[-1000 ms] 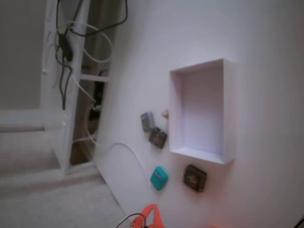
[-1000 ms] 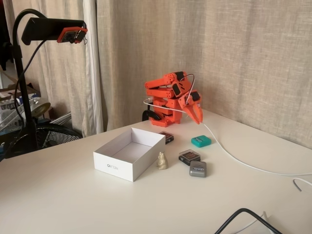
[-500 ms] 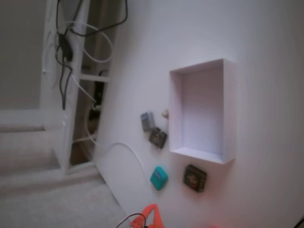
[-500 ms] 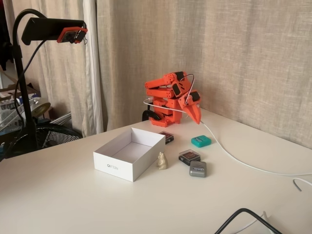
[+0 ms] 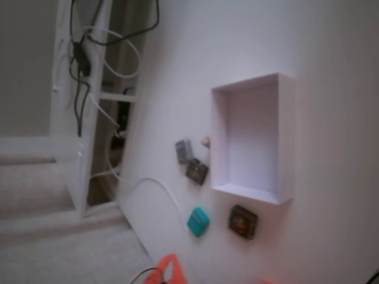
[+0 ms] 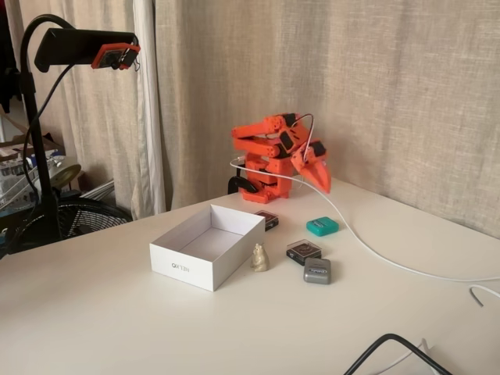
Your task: Grasp the green cube and put it in the bin.
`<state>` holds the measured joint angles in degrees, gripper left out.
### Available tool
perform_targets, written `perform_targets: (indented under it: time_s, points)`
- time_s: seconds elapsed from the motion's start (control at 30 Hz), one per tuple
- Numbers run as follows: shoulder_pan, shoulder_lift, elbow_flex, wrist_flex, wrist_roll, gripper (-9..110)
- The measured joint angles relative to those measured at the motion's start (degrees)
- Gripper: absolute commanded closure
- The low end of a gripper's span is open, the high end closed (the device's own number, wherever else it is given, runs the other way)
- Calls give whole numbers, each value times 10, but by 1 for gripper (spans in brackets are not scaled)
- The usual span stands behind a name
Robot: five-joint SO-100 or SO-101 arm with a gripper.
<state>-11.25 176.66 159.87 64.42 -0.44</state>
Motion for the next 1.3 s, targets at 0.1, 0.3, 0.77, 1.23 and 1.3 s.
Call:
perform_targets:
  time_s: [0.1,0.3,0.77,1.23,1.3]
  points:
    - [-32,-105,-98,10,15,99]
    - [-73,-275,-298,18,20,99]
    - [-103,-605,-767,172,56,75]
    - [109,-592,-520,223,84,64]
    - [121,-589,-490,244,81,64]
